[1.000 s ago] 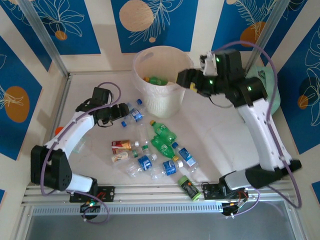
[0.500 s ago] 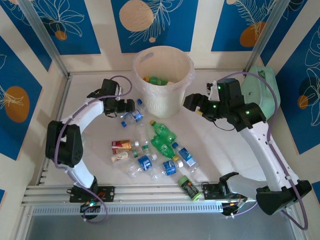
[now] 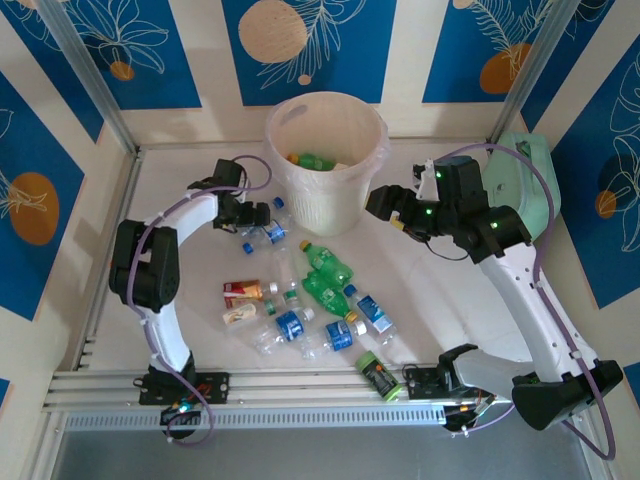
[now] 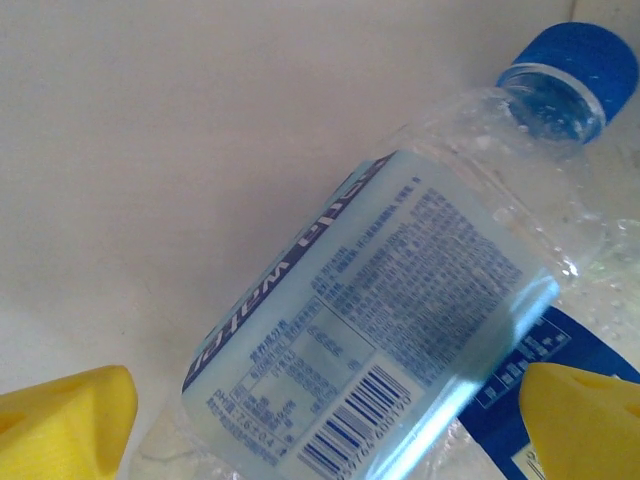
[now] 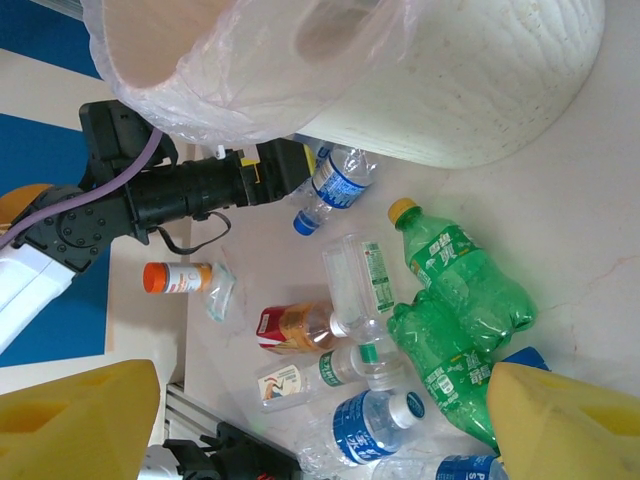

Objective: Put the plastic bottles in the bin

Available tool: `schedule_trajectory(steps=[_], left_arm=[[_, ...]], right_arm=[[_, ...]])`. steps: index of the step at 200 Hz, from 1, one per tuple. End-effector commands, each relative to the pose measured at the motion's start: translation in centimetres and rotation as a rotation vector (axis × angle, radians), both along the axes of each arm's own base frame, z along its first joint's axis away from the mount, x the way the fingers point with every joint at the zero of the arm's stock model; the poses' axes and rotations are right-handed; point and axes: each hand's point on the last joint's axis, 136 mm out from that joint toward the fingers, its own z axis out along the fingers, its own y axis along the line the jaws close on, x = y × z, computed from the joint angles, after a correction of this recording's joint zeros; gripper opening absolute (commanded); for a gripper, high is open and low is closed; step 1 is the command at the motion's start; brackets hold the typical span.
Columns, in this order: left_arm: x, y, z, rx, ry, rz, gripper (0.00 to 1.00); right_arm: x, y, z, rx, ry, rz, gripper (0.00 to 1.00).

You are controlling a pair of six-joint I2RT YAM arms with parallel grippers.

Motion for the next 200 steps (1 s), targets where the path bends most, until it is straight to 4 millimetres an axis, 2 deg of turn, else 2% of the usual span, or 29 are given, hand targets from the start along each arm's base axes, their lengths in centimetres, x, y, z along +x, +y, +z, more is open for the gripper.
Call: schedule_trajectory(steps=[1,55,86,119,140,155,177,200], left_arm=[[0.6,1.2,-0.8,0.035,0.011,0.033,0.95],[-0.3,2.0,-2.3,0.056,0.057,0.069,0.88],[-1.0,1.8,-2.0,0.011,0.068,0.112,0.8],[-2.8,0.6,-1.2,-0.101,0.076,0.139,0.8],[-3.7,0.6,-1.1,-0.117,0.072,0.147,0.8],[-3.5,1.0,-0.8,-0.088,0.066,0.138,0.84],[-2.4,1.9,-0.3,-0.018,0.045,0.122,1.0],[-0.6,2.3,-0.3,0.019,0.027,0.101,1.0]], right_arm=[[-0.5,0.2,0.0,0.03,0.014,0.012,0.85],[-0.3,0.6,-0.5,0.035,0.031,0.025,0.85],[-0.2,0.7,-0.8,0.032,0.037,0.026,0.85],[-0.1,0.7,-1.1,0.031,0.044,0.028,0.86],[-0.1,0.8,-1.3,0.031,0.046,0.03,0.86],[-0.1,0.9,-1.3,0.034,0.05,0.036,0.86],[-0.1,1.0,-1.3,0.033,0.053,0.039,0.86],[-0.1,0.9,-1.1,0.03,0.049,0.033,0.86]])
